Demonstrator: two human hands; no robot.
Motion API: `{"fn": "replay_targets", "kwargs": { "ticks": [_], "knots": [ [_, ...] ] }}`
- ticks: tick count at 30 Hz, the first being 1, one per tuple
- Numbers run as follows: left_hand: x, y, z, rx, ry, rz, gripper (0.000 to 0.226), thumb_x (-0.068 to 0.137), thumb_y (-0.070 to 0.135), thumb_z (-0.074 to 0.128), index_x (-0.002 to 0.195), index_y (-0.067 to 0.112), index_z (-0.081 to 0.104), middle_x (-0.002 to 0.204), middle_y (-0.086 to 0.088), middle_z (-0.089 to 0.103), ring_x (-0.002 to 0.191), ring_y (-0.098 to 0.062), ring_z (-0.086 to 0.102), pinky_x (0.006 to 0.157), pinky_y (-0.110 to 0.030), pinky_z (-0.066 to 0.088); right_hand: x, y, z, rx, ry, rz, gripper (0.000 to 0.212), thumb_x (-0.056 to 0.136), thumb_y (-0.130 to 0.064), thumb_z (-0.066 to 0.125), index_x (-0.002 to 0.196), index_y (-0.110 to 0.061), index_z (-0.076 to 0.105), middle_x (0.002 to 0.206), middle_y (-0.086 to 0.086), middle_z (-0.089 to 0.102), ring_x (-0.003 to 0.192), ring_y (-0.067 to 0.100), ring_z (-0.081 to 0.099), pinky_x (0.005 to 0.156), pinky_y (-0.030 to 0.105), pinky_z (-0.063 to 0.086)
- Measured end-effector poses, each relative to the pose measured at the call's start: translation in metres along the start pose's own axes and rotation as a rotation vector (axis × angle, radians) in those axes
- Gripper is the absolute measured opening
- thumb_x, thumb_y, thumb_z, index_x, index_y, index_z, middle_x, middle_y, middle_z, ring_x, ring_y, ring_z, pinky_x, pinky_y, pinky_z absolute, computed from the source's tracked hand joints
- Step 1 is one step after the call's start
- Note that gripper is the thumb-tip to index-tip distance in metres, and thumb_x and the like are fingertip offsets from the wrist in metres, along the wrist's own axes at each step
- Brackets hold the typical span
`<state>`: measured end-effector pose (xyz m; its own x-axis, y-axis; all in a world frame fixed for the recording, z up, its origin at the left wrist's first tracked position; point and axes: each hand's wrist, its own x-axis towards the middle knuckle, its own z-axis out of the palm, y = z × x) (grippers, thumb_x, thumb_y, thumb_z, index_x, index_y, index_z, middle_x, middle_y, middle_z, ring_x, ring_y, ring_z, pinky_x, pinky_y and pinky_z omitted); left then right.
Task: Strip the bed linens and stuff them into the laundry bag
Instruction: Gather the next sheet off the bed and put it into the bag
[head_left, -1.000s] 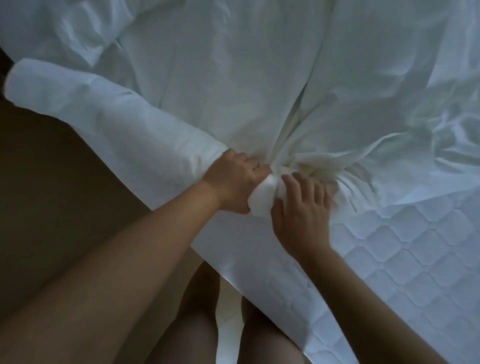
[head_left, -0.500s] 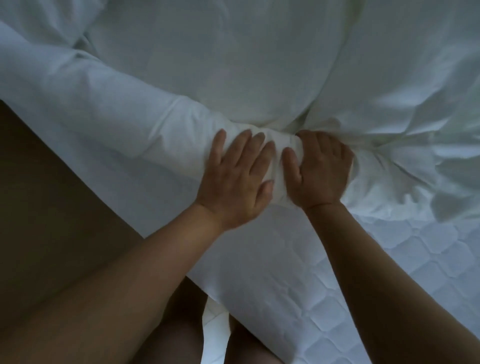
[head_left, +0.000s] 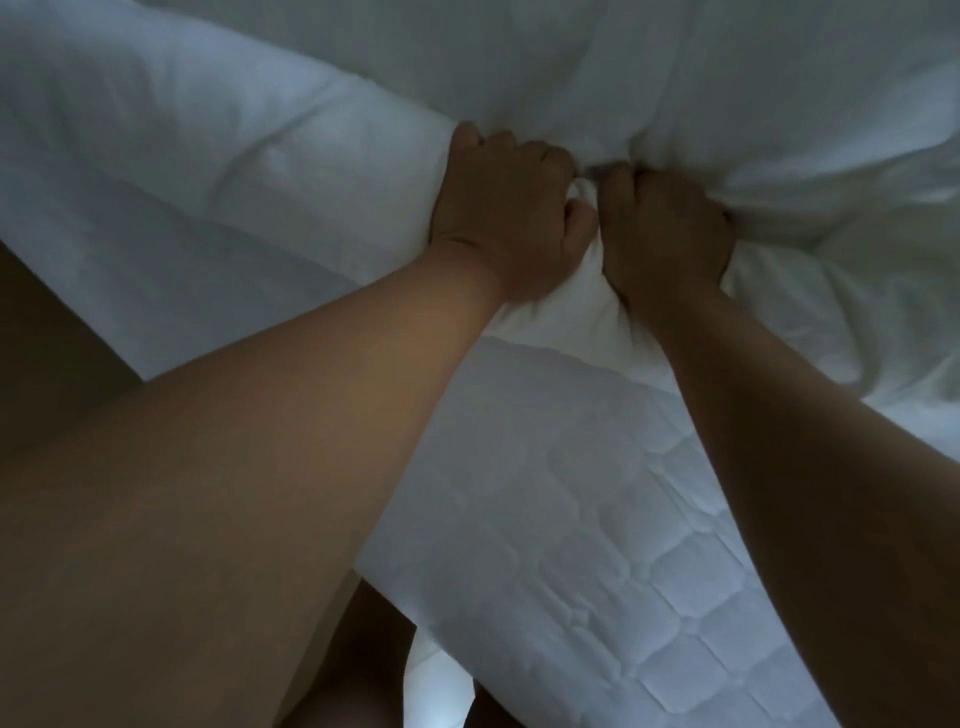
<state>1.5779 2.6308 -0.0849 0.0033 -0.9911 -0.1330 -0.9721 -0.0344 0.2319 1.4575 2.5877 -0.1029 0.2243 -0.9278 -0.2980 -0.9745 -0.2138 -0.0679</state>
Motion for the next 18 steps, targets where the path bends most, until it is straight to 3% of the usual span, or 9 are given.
{"fn": "replay_targets", "kwargs": {
  "ticks": [4, 10, 13, 15, 16, 18],
  "knots": [
    [-0.024, 0.014, -0.019, 0.092, -0.153, -0.015, 0.050, 0.091, 0.041, 0.026, 0.113, 0.011, 0.060, 0.119, -0.013, 0.063, 0.107, -0.033, 0.055, 0.094, -0.038, 0.027, -0.025, 0.001, -0.016, 0.178, -0.191, 0.007, 0.049, 0.101, -0.031, 0.026, 0.110, -0.001, 0.063, 0.119, 0.023, 0.061, 0.110, 0.037, 0.057, 0.085, 0.036, 0.041],
    [-0.101, 0.039, -0.018, 0.056, -0.402, 0.040, 0.042, 0.098, 0.038, 0.032, 0.115, 0.013, 0.061, 0.123, -0.010, 0.061, 0.116, -0.029, 0.053, 0.101, -0.036, 0.024, -0.111, 0.012, -0.001, 0.333, -0.619, 0.099, 0.046, 0.100, -0.033, 0.029, 0.126, -0.006, 0.057, 0.136, 0.019, 0.051, 0.124, 0.031, 0.049, 0.096, 0.031, 0.036],
    [-0.120, 0.051, -0.016, 0.002, -0.560, 0.036, 0.045, 0.100, 0.040, 0.028, 0.118, 0.016, 0.062, 0.126, -0.009, 0.061, 0.117, -0.028, 0.054, 0.101, -0.035, 0.029, -0.136, 0.020, -0.002, 0.447, -0.812, 0.193, 0.052, 0.099, -0.046, 0.036, 0.133, -0.010, 0.053, 0.144, 0.011, 0.045, 0.133, 0.026, 0.041, 0.102, 0.029, 0.029],
    [-0.126, 0.053, -0.016, -0.007, -0.575, 0.042, 0.047, 0.101, 0.040, 0.027, 0.120, 0.015, 0.062, 0.128, -0.010, 0.060, 0.118, -0.029, 0.055, 0.098, -0.034, 0.033, -0.146, 0.022, -0.006, 0.396, -0.798, 0.230, 0.058, 0.098, -0.051, 0.033, 0.134, -0.010, 0.052, 0.145, 0.014, 0.044, 0.133, 0.028, 0.041, 0.105, 0.033, 0.029],
    [-0.127, 0.053, -0.015, -0.019, -0.548, 0.044, 0.047, 0.101, 0.039, 0.026, 0.119, 0.015, 0.062, 0.127, -0.010, 0.061, 0.117, -0.029, 0.055, 0.097, -0.034, 0.034, -0.153, 0.021, -0.010, 0.333, -0.713, 0.214, 0.055, 0.099, -0.049, 0.033, 0.130, -0.010, 0.055, 0.140, 0.016, 0.049, 0.129, 0.030, 0.045, 0.102, 0.035, 0.033],
    [-0.127, 0.053, -0.012, -0.035, -0.498, 0.056, 0.047, 0.101, 0.036, 0.025, 0.116, 0.015, 0.064, 0.124, -0.009, 0.063, 0.115, -0.029, 0.057, 0.094, -0.034, 0.035, -0.178, 0.017, -0.017, 0.249, -0.299, 0.135, 0.043, 0.097, -0.037, 0.038, 0.117, -0.005, 0.060, 0.122, 0.020, 0.058, 0.112, 0.037, 0.052, 0.091, 0.041, 0.040]
  ]
}}
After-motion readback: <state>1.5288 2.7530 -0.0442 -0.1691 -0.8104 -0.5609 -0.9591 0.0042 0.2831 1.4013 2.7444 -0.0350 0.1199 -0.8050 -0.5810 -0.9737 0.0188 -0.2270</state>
